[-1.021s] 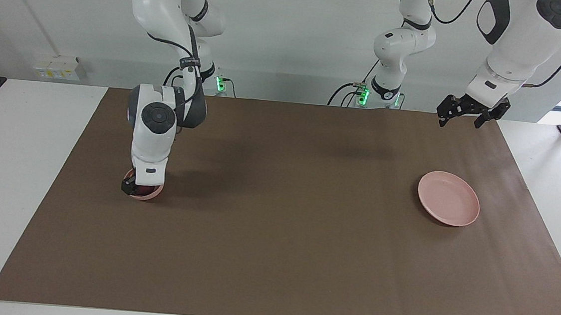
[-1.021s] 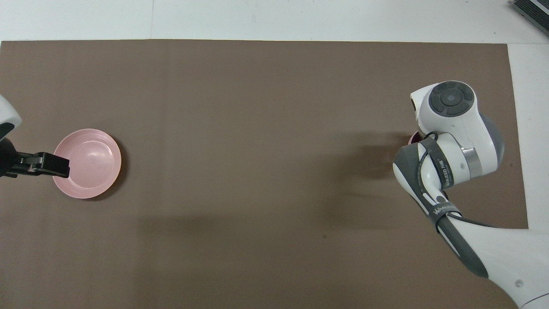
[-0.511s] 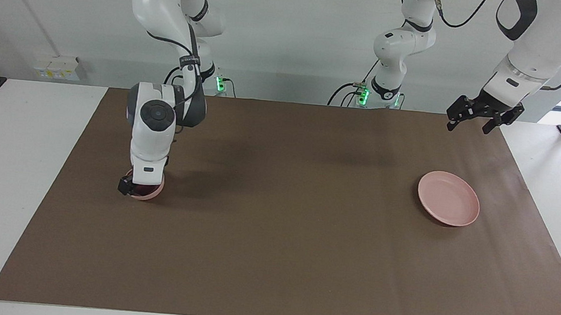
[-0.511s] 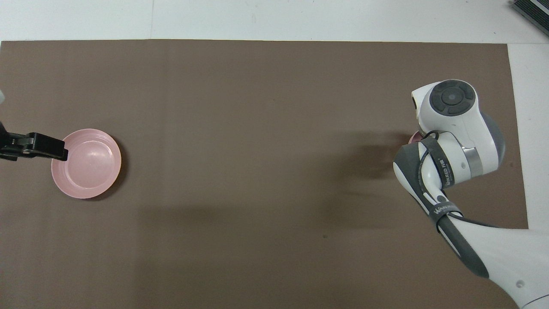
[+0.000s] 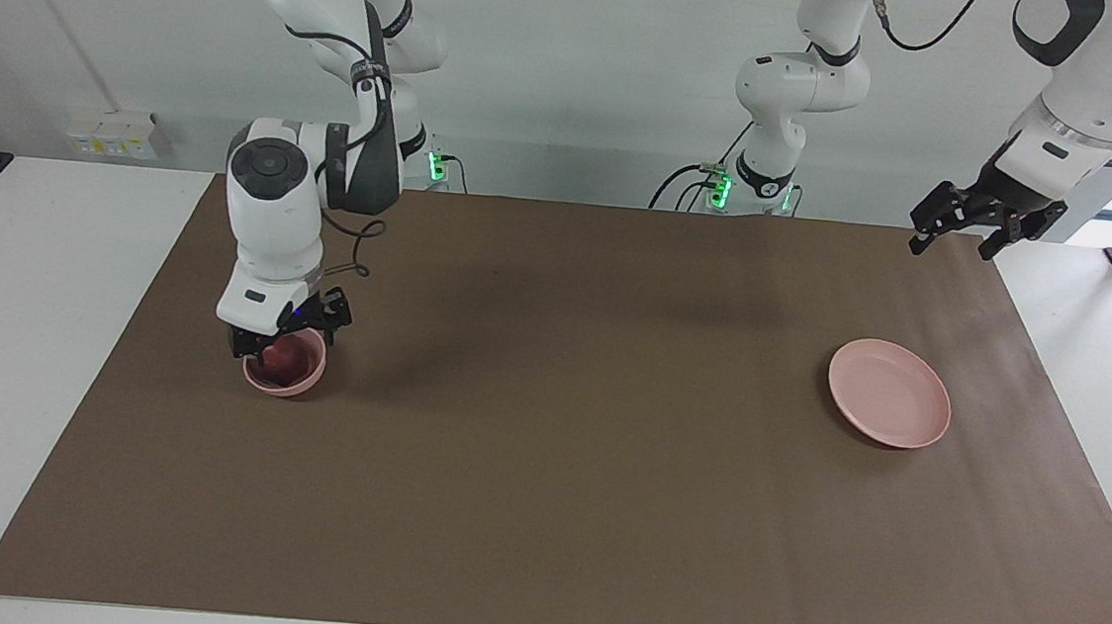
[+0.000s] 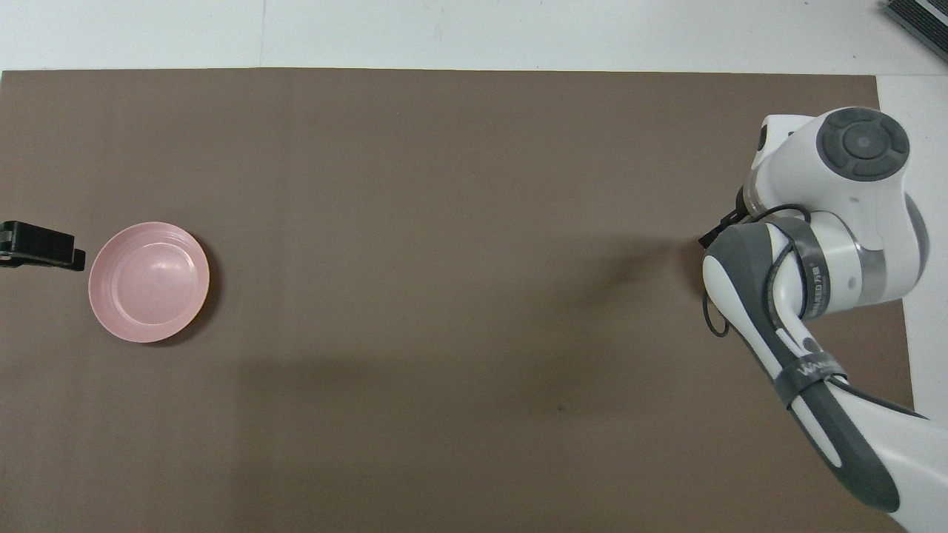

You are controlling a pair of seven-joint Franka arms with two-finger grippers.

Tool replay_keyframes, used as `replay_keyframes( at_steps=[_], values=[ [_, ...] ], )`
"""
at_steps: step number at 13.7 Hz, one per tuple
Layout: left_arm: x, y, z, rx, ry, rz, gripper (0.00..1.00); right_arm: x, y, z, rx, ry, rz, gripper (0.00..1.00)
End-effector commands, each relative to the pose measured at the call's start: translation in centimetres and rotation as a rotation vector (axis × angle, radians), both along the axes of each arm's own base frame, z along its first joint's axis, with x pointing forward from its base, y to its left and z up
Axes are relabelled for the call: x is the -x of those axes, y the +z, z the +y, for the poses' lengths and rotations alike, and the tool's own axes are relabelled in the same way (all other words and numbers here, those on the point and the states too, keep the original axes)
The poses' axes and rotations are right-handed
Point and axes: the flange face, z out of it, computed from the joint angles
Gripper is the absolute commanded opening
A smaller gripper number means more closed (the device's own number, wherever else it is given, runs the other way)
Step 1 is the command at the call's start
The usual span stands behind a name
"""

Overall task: Move apple from plate to bowl
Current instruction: 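Lower the apple into the pink bowl with the right gripper while the left gripper retracts, then open the right gripper and withdraw it from the bowl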

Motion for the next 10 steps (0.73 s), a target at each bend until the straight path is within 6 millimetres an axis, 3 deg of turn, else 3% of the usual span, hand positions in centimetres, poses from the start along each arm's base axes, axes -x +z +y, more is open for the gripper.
replay_keyframes(
  at_steps=[1, 5, 10],
  values=[
    [0.4, 0.8, 0.4, 0.011, -0.004, 0.006, 1.00, 0.2, 3.3, -0.4, -0.082, -0.169, 0.002, 1.00],
    [1.0, 1.1, 0.5, 0.014, 0.002, 0.019, 1.00, 1.9, 10.4, -1.2, -0.160, -0.342, -0.039, 1.00],
    [1.0, 1.1, 0.5, 0.014, 0.001, 0.021, 1.00, 7.2, 17.7, -3.8, -0.176, -0.438, 0.002, 1.00]
  ],
)
